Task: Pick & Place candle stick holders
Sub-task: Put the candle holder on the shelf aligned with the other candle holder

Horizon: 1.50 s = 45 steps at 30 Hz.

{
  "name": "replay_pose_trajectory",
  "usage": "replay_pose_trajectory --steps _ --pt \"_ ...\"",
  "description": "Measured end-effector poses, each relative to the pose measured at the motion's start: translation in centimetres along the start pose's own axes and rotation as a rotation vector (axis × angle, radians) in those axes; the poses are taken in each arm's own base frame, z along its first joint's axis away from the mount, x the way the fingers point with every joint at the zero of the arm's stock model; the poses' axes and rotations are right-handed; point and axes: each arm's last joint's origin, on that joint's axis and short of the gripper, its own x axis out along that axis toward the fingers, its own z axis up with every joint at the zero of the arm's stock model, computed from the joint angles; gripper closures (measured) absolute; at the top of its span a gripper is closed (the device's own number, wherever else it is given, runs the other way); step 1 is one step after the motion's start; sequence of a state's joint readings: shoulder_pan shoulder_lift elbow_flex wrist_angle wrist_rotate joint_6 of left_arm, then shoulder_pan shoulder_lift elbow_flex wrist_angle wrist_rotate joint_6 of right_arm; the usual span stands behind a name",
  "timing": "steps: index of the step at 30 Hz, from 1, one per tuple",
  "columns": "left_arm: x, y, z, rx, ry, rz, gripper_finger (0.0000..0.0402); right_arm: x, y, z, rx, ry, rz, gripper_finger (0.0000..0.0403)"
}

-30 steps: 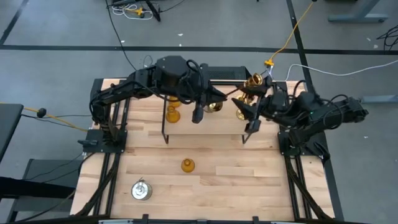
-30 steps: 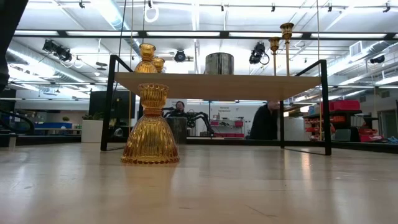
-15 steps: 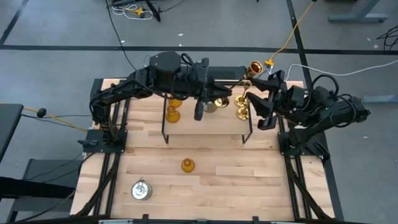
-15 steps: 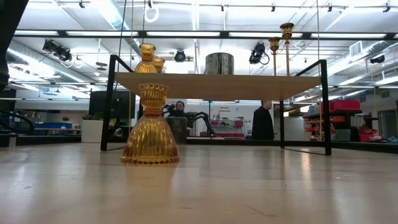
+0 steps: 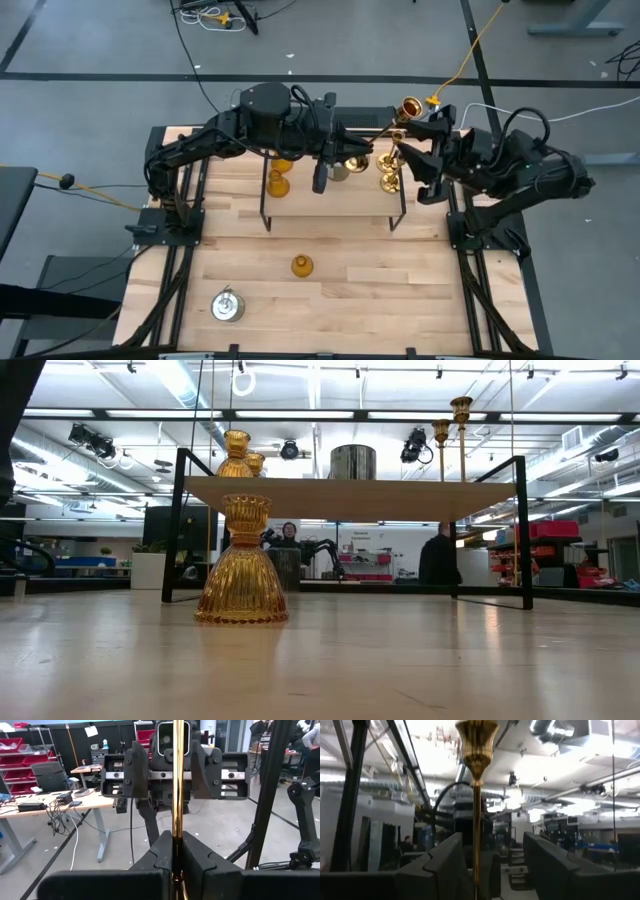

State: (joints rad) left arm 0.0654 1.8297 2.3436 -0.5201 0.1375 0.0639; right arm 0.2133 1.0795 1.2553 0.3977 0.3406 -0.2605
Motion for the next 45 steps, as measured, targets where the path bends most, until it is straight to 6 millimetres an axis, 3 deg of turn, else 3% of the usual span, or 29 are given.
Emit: replay_pose_trajectory --steps 5,14,22,45 --pt "0.0 0.0 0.0 0.0 0.0 0.0 0.0379 1.2 -0.3 0.2 0.019 0.028 0.032 0.019" --pt "0.0 0.0 0.0 0.001 -0.002 -0.013 0.0379 3.2 -0.1 -1.2 -0.006 -0.014 0.13 0.019" --pt "0.0 -0.1 0.0 0.001 -0.002 -0.017 0.0379 3.7 -0.4 -1.6 0.02 -0.023 0.134 0.0195" --pt "-0.1 0.3 -0.1 0.0 0.006 -0.017 0.0379 3.7 -0.4 -1.7 0.034 -0.019 0.132 0.0332"
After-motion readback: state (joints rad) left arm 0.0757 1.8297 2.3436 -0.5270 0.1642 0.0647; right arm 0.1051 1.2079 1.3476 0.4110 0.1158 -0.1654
